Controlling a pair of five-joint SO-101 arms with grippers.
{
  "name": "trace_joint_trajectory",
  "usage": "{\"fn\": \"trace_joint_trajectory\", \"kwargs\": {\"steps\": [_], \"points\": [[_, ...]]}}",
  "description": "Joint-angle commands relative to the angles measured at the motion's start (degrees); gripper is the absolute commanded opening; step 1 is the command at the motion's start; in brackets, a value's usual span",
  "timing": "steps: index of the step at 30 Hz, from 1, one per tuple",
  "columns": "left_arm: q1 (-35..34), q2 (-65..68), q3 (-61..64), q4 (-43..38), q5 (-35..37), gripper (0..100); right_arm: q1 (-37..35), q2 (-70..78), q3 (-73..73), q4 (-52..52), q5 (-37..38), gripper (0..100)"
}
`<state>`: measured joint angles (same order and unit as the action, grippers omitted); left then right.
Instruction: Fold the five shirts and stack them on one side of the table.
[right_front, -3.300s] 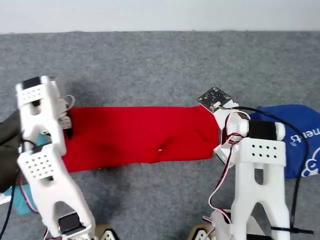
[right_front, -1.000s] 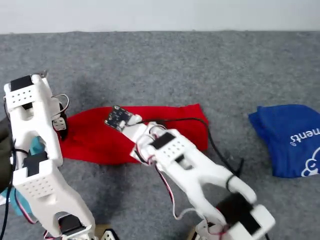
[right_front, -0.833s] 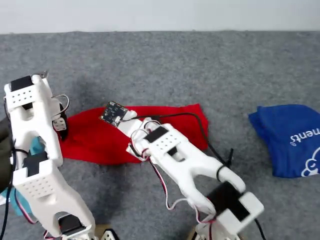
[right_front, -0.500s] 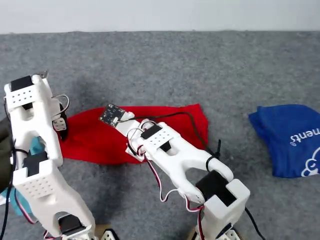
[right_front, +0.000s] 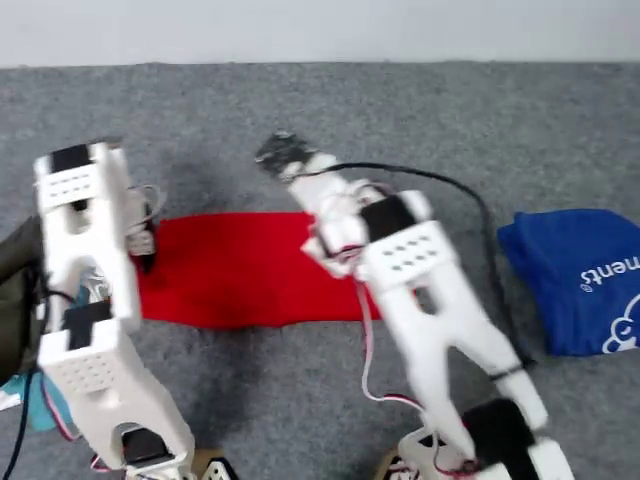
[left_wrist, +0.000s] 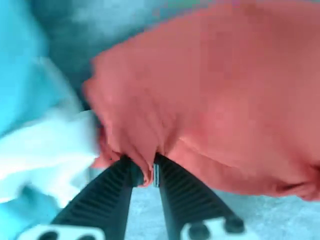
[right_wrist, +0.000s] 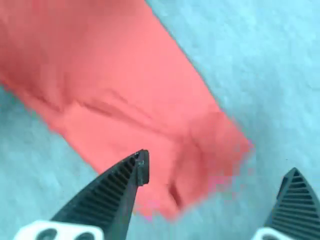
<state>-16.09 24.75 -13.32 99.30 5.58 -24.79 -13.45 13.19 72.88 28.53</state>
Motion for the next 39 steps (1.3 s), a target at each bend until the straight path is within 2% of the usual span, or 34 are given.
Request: {"fn": "trace_joint_trajectory", "kwargs": {"steps": [1,5,9,14,20,23,27,31,35,39], "points": [[9.32,-6.07,-4.62,1.32,0.35,1,8.66,-5.14,-2.20,6.46,4.31,40.1],[17.67,-9.76,-8.31,1.32,0.00,1,18.86,-5.93,1.49,7.78,5.71,40.1],[24.53,-10.55,-8.57,1.32,0.00,1,24.66,-6.81,6.77,7.78,5.98,40.1],[34.11,-10.02,-10.95,1.14,-0.09,1,26.59,-9.45,15.30,7.60,5.98,40.1],[44.57,-9.67,-16.66,0.35,-1.67,1,26.77,-15.96,25.76,1.54,5.63,40.1],[46.07,-6.68,-17.54,-1.23,-1.67,1,30.81,-20.44,26.90,1.10,5.54,40.1],[46.33,0.70,-22.73,-0.88,-1.41,1,42.86,-27.91,26.37,0.75,5.54,40.1],[47.91,8.26,-33.80,1.23,-1.23,1,53.41,-32.13,26.37,0.84,5.63,40.1],[51.52,14.95,-41.63,1.32,-1.32,1,54.64,-31.52,26.55,1.36,5.63,40.1],[52.22,21.19,-46.73,1.23,-1.49,1,54.73,-31.78,26.55,1.45,5.63,40.1]]}}
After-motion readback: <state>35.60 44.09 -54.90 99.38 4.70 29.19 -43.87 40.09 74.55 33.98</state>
